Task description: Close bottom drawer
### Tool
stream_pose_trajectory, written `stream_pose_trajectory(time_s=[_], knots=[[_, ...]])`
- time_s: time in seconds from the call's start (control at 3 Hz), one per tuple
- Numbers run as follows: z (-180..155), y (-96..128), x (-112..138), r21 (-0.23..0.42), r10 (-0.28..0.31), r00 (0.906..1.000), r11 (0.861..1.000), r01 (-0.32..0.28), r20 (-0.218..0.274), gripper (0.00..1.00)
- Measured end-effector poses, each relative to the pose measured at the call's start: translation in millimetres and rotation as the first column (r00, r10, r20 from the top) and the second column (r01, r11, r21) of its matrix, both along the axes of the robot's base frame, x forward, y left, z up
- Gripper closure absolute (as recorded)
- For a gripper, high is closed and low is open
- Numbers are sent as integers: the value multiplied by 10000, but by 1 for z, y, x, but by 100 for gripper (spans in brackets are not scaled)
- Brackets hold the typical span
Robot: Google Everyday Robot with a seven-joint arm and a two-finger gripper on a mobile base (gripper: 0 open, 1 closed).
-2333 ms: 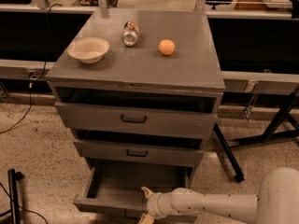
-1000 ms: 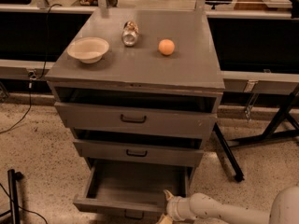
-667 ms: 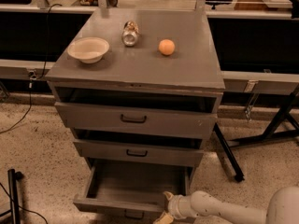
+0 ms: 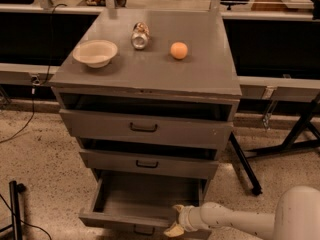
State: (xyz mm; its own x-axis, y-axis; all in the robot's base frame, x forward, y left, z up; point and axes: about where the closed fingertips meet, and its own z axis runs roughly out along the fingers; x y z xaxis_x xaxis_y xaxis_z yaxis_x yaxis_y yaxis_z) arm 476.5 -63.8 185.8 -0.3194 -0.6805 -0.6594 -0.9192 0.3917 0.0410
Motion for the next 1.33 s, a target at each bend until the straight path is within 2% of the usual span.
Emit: stream_pose_trajectory(time_s=[0.67,1.33], knots=[[8,11,40,-223,-125,9988,9997,136,466,28],[13,14,58,-187,-90,9967,9998,105,811,28]])
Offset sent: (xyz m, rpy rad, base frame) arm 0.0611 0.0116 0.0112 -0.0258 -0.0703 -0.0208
